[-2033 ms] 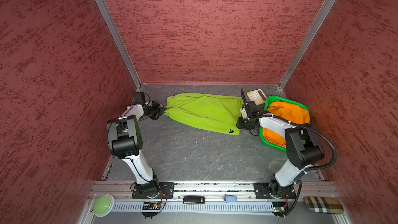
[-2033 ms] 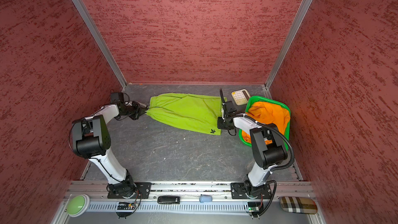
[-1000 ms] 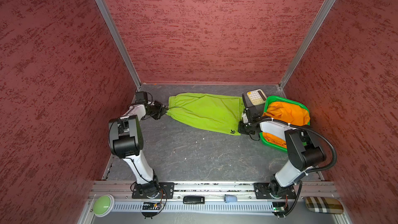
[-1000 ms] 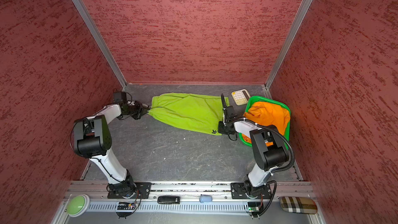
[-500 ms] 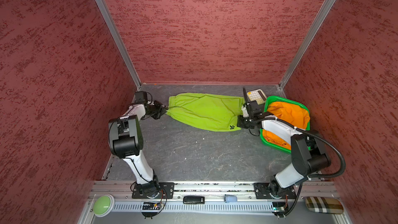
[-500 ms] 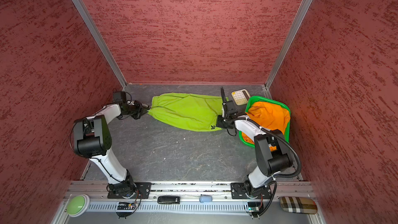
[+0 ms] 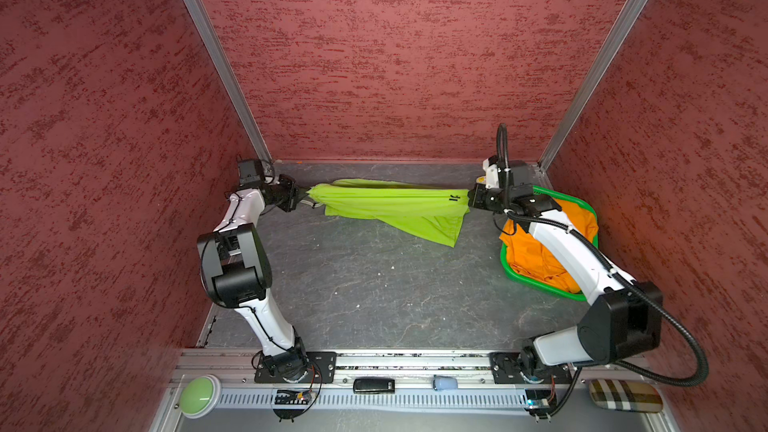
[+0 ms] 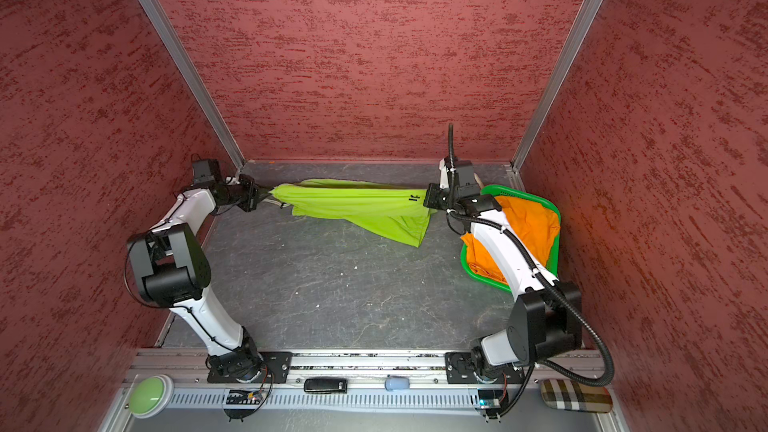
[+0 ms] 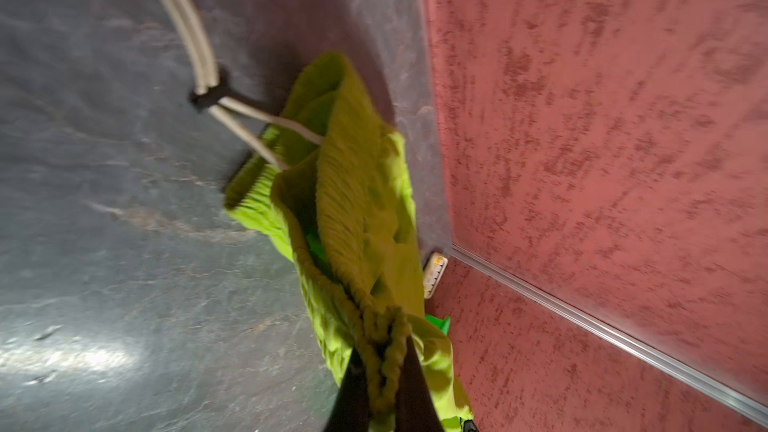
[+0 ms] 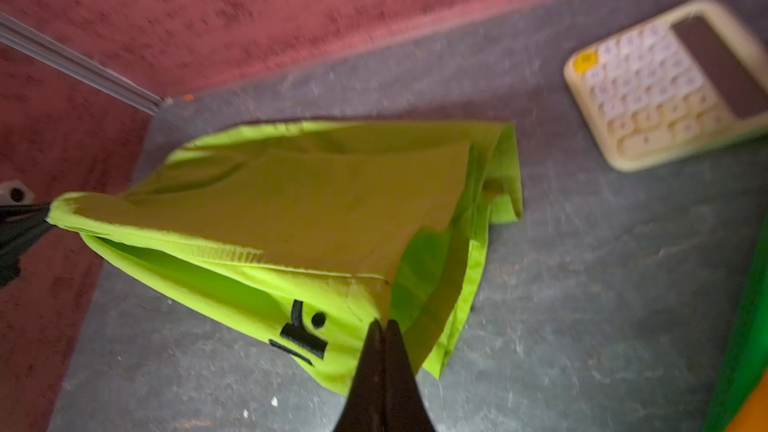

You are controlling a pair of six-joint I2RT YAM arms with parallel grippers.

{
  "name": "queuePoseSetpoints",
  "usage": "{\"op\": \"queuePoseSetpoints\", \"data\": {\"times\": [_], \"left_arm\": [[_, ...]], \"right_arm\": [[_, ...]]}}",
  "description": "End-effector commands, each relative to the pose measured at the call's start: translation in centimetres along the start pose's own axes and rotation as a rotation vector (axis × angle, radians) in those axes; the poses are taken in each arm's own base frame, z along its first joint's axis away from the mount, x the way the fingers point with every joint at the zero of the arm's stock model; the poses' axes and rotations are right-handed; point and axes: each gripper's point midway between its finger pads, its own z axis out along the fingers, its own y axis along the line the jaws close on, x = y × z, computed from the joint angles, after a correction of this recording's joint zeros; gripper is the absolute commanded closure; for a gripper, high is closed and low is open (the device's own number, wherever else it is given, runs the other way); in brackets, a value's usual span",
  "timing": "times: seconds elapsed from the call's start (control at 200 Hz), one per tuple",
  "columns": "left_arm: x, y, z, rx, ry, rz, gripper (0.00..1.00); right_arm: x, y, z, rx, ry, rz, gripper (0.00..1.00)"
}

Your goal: Fold and stack the shorts

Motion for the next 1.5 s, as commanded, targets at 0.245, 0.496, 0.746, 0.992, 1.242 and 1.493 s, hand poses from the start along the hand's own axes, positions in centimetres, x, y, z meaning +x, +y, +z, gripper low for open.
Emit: {"op": "queuePoseSetpoints", "data": {"times": [0.245, 0.496, 0.746, 0.992, 1.242, 1.493], "left_arm": [[0.0, -21.0, -11.7, 0.351, -0.223, 0.252, 1.00], [7.4, -28.2, -22.5, 0.537, -0.316, 0.401, 1.00], [8.6, -31.9, -30.2, 0.698, -0.369, 0.406, 1.00], [-2.7, -21.1, -17.4, 0.343, -0.328, 0.194, 1.00], [-4.8, -6.0, -6.1, 0.045, -0.245, 0.068, 1.00], [-3.1, -5.1, -2.3, -0.010, -0.163, 0.111, 1.00]], "right_arm": [[-18.7, 4.9, -15.8, -0.060, -0.554, -0.091, 1.00], [-22.9, 8.3, -28.7, -0.108, -0.824, -0.180, 1.00], [-27.8, 4.3, -31.8, -0.015, -0.907, -0.138, 1.00], [-26.8, -7.7, -8.2, 0.085, -0.460, 0.010, 1.00], [-18.3, -11.5, 8.6, 0.151, -0.140, -0.005, 1.00], [-15.0, -7.4, 11.9, 0.070, -0.058, -0.044, 1.00]]}}
